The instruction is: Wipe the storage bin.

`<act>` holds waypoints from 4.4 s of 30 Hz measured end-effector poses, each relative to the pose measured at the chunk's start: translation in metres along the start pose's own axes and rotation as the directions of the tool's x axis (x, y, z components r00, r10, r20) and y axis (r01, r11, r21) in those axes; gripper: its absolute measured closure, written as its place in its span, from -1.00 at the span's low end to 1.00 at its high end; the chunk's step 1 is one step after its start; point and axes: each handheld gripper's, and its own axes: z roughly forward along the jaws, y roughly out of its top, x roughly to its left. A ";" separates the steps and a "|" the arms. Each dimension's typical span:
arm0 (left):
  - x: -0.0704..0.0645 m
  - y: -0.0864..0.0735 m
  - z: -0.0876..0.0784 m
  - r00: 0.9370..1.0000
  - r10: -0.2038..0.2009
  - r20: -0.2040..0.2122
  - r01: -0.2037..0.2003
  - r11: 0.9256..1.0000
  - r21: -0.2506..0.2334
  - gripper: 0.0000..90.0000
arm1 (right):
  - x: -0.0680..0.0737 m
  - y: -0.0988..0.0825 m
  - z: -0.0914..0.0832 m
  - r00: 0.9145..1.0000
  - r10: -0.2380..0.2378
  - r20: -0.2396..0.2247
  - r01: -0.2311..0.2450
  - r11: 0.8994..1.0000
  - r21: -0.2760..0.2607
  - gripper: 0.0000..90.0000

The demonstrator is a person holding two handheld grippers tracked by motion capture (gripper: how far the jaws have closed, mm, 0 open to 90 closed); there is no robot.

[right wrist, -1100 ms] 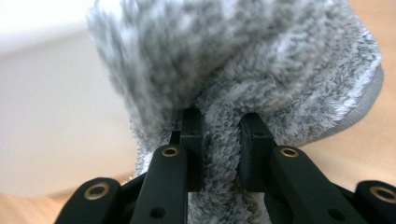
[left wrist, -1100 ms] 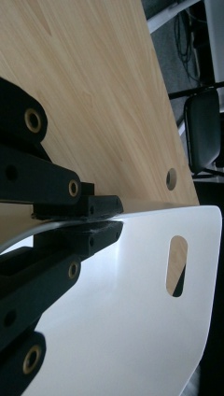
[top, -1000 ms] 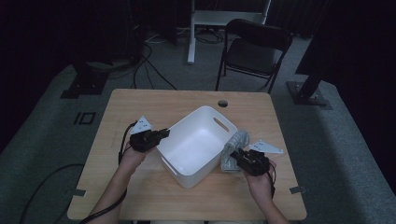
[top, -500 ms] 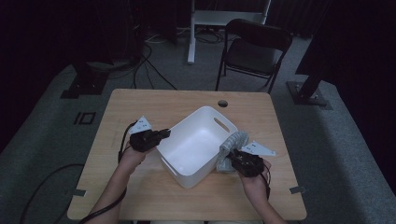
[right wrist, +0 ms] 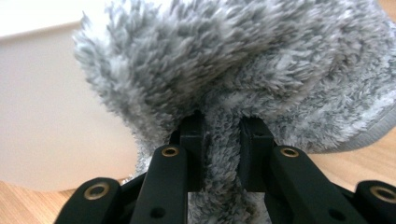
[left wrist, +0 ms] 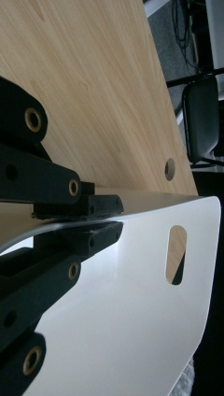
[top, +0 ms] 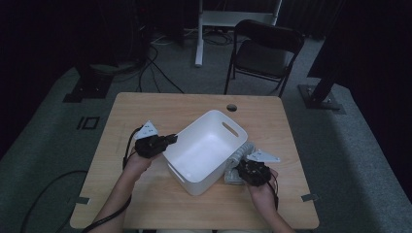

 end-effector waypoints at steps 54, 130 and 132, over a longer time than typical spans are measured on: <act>-0.006 0.003 0.003 0.998 0.006 -0.061 -0.005 1.000 0.016 0.91 | 0.015 0.002 0.003 0.999 -0.029 -0.037 0.029 1.000 -0.006 0.67; -0.010 0.003 0.007 0.992 -0.027 -0.127 0.029 1.000 0.009 0.89 | 0.043 0.020 -0.024 0.987 -0.109 -0.114 0.097 0.989 -0.109 0.67; -0.010 0.004 0.007 0.993 -0.027 -0.118 0.028 1.000 0.010 0.89 | 0.043 0.020 -0.020 0.988 -0.100 -0.118 0.088 0.991 -0.103 0.67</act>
